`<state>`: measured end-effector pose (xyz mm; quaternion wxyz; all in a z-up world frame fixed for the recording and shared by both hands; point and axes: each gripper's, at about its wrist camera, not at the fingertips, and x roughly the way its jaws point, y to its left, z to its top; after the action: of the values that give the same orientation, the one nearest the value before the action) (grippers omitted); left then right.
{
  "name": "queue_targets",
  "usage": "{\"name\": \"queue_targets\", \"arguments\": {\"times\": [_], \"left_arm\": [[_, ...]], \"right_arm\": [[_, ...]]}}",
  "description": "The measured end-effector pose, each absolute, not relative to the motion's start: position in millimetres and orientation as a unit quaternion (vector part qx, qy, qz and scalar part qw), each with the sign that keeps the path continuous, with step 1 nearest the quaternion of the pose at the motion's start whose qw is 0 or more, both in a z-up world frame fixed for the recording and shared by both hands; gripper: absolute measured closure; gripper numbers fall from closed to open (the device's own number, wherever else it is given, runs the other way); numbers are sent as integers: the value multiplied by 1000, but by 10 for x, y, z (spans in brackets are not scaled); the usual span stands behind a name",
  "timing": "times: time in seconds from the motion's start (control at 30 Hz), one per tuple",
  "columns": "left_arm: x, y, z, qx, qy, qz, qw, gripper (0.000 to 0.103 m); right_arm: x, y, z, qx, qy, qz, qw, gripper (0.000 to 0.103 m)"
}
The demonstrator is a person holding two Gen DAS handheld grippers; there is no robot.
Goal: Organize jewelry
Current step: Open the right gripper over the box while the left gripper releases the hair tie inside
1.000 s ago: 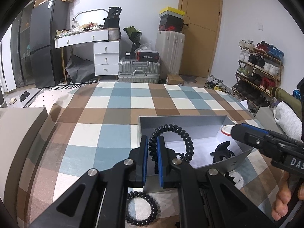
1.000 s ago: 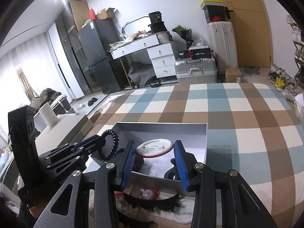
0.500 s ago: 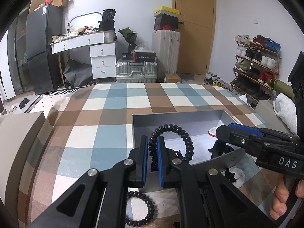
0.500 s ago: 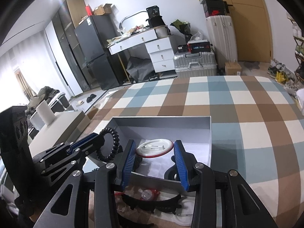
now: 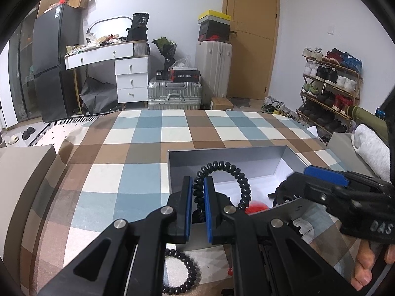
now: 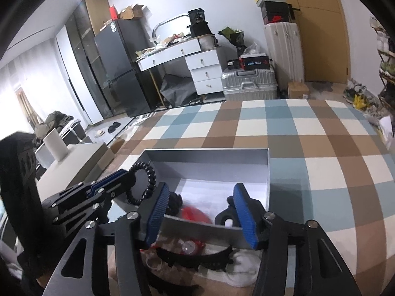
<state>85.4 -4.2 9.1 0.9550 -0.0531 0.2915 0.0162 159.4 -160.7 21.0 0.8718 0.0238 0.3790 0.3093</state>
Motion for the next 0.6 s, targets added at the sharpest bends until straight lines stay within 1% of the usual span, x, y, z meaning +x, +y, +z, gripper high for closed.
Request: {"name": "queue_targets", "arguments": {"times": [0.07, 0.13, 0.17, 0.2, 0.23, 0.27, 0.3, 0.37, 0.43, 0.47, 0.5, 0.53, 0.6], "left_arm": [[836, -42, 92, -56, 290, 14, 955, 97], [838, -45, 95, -62, 293, 7, 954, 83], [837, -44, 95, -65, 296, 8, 953, 68], [829, -32, 100, -75, 296, -1, 952, 61], [813, -27, 114, -83, 293, -11, 952, 58], [791, -26, 131, -86, 291, -15, 953, 52], [768, -24, 147, -87, 289, -11, 953, 40], [712, -6, 169, -85, 284, -3, 955, 28], [649, 21, 189, -88, 280, -5, 956, 27], [641, 33, 191, -89, 279, -5, 956, 25], [605, 53, 202, -92, 278, -3, 956, 19], [576, 67, 206, -94, 276, -2, 956, 17], [528, 87, 194, -94, 277, 0, 956, 10]], "right_arm": [[1557, -1635, 219, 21, 378, 308, 873, 43], [1516, -1670, 228, 19, 377, 308, 873, 41], [1500, -1687, 232, 19, 377, 306, 874, 39], [1488, -1703, 234, 20, 377, 304, 874, 37], [1476, -1722, 236, 20, 377, 302, 875, 37], [1469, -1734, 238, 19, 378, 300, 876, 36], [1462, -1750, 240, 19, 378, 299, 876, 36], [1438, -1781, 244, 20, 378, 301, 876, 36], [1400, -1825, 269, 21, 375, 299, 877, 31], [1382, -1854, 282, 24, 373, 297, 879, 23], [1362, -1883, 296, 28, 370, 296, 880, 18], [1338, -1926, 314, 32, 366, 295, 882, 16], [1303, -1999, 331, 35, 364, 292, 884, 8]]}}
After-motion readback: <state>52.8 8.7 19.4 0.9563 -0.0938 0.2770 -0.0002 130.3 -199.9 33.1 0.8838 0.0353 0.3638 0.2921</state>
